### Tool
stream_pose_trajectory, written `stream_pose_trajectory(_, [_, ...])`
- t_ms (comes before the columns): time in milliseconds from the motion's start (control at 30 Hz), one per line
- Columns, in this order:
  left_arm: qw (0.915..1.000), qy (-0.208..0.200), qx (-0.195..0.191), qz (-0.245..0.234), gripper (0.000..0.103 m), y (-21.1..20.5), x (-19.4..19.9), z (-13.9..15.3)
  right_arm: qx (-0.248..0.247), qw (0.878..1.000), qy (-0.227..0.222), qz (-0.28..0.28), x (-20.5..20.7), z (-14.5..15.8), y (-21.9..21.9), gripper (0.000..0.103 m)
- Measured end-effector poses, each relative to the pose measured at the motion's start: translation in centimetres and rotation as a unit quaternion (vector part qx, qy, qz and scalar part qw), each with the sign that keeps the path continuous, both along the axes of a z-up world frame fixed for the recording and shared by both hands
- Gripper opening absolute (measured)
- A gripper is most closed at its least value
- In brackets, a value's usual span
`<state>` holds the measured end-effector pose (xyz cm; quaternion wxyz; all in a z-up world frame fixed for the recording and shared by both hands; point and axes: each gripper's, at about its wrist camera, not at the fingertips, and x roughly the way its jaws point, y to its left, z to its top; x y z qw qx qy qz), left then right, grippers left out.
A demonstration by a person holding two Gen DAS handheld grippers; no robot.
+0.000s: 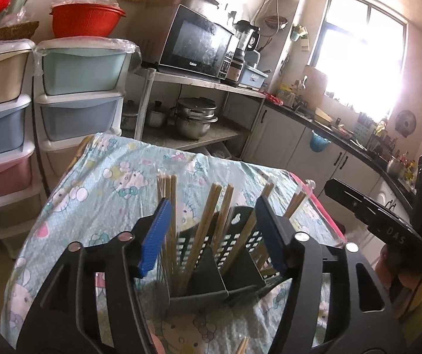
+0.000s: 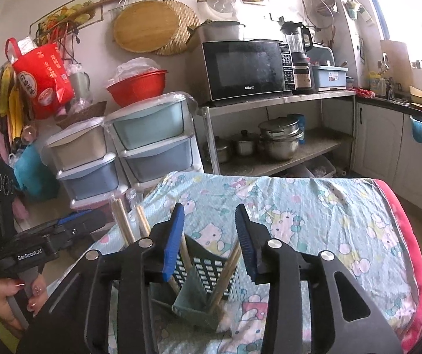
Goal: Organize utensils
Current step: 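Open both grippers to release the chopsticks into the caddy, then raise both open grippers away from the caddy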
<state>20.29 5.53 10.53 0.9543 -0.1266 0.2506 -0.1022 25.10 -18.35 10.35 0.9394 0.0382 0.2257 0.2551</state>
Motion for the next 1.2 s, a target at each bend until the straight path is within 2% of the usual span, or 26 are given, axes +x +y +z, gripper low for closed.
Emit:
stream_pose_trajectory(433, [0.9999, 0.007, 0.009, -0.003, 0.066, -0.1, -1.3, -0.7, -0.011, 1.0, -0.002, 0.012, -3.4, -0.1, -0.5, 0.041])
stream_pose_trajectory(500, [0.9999, 0.007, 0.01, -0.004, 0.07, -0.1, -1.5, -0.8, -0.012, 1.0, -0.003, 0.011, -3.8, -0.1, -0.7, 0.042])
stream_pose_trajectory(533, [0.9999, 0.007, 0.01, -0.004, 0.071, -0.1, -1.7, -0.8, -0.012, 1.0, -0.002, 0.012, -4.1, -0.1, -0.7, 0.044])
stream_pose_trajectory(600, [0.9999, 0.008, 0.011, -0.006, 0.079, -0.1, -1.9, -1.0, -0.012, 1.0, -0.002, 0.012, -4.4, -0.2, -0.9, 0.05])
stream_pose_trajectory(800, [0.9998, 0.01, 0.014, -0.01, 0.091, -0.4, -2.9, -1.5, -0.01, 1.0, -0.001, 0.01, -5.7, -0.4, -1.4, 0.055])
stream_pose_trajectory(1200, [0.9996, 0.018, 0.019, -0.013, 0.092, -0.9, -4.6, -2.7, -0.017, 1.0, 0.012, 0.011, -7.7, -1.8, -2.0, 0.059])
